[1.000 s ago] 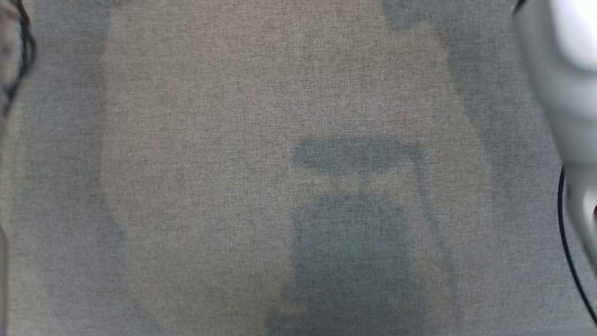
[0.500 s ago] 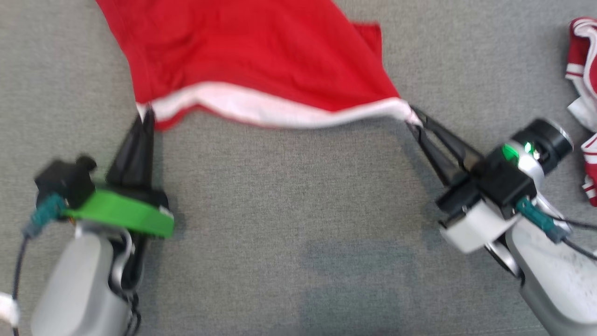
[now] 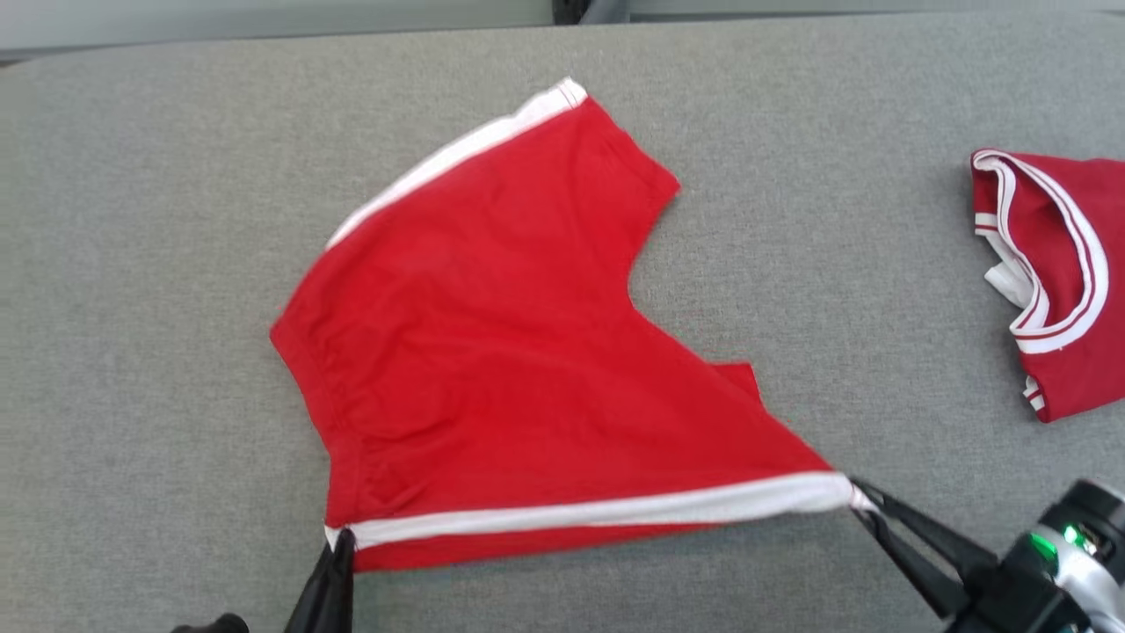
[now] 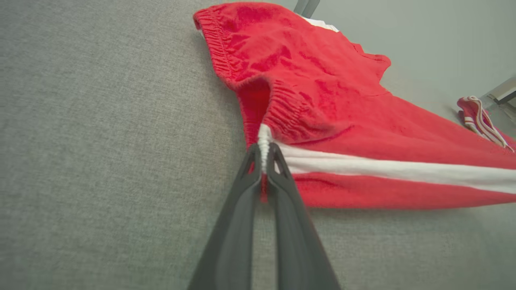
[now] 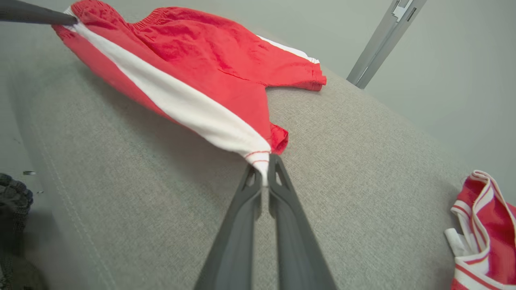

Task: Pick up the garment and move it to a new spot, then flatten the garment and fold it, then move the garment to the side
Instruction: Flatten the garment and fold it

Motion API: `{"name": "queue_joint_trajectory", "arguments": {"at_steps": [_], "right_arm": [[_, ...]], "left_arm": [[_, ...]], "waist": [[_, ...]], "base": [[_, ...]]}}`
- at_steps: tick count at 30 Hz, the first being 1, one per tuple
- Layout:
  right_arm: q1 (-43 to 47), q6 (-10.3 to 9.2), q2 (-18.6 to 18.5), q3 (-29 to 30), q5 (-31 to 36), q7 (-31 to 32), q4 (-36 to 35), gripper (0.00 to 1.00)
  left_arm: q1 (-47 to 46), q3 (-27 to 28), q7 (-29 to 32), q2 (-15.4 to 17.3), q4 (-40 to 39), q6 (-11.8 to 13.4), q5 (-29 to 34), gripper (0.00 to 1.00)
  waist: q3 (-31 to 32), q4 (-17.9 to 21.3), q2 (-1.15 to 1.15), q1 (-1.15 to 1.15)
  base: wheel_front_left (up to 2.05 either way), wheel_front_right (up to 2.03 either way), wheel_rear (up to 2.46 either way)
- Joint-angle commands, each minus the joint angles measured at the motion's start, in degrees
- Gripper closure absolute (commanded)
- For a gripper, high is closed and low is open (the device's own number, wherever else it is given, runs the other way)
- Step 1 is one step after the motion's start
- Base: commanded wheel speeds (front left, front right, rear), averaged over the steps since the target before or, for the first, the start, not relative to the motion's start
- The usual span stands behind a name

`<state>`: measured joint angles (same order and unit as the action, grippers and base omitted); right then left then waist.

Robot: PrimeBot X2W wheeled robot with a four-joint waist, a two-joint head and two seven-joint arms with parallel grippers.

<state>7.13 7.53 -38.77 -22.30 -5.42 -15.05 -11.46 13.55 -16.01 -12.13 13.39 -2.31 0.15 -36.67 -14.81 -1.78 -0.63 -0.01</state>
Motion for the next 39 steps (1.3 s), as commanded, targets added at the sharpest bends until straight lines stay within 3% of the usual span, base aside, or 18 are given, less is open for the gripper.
{"name": "queue_joint_trajectory", "arguments": {"at_steps": [1,6,14,19,26,32,39], "right_arm": [[0.66,-0.10,-0.43,0.11,-0.21,-0.15,-0.35,1.00],[-1.02,-0.10,-3.34,-0.44,-3.68,-0.05,-1.51,1.00],[-24.90,-0.10,-8.46,-12.04,-13.71,9.95,0.85,1.00],[-40.21,-0.10,-9.75,-18.31,-20.39,13.29,6.54,1.00],[-56.40,-0.10,-10.61,-26.79,-27.04,15.17,15.68,1.00],[-65.99,-0.10,-10.27,-32.81,-30.91,15.99,24.90,1.00],[-72.94,-0.10,-10.12,-38.60,-34.15,16.18,30.78,1.00]], "left_arm": [[0.71,0.22,0.33,0.10,-0.68,0.43,-0.63,1.00],[1.73,0.61,5.07,0.89,-8.47,1.89,-3.18,1.00],[-13.10,3.92,15.63,-0.99,-10.74,4.57,-12.44,1.00],[-24.78,4.01,19.82,-2.80,-5.87,6.08,-14.77,1.00],[-36.67,2.34,20.52,-5.04,3.54,5.59,-13.62,1.00],[-44.35,0.17,19.47,-8.26,13.80,4.33,-14.37,1.00],[-50.92,-3.46,18.25,-10.09,22.52,3.15,-15.59,1.00]], "waist": [[1.48,-1.09,0.63,0.01],[-0.36,-2.02,0.63,0.01],[-7.93,-6.86,0.63,0.01],[-9.73,-11.24,0.63,0.01],[-10.04,-15.61,0.63,0.01],[-10.72,-18.95,0.63,0.01],[-12.40,-20.61,0.63,0.01]], "base": [[0.00,0.00,0.00],[0.00,0.00,0.00],[0.00,0.00,0.00],[0.00,0.00,0.00],[0.00,0.00,0.00],[0.00,0.00,0.00],[0.00,0.00,0.00]]}}
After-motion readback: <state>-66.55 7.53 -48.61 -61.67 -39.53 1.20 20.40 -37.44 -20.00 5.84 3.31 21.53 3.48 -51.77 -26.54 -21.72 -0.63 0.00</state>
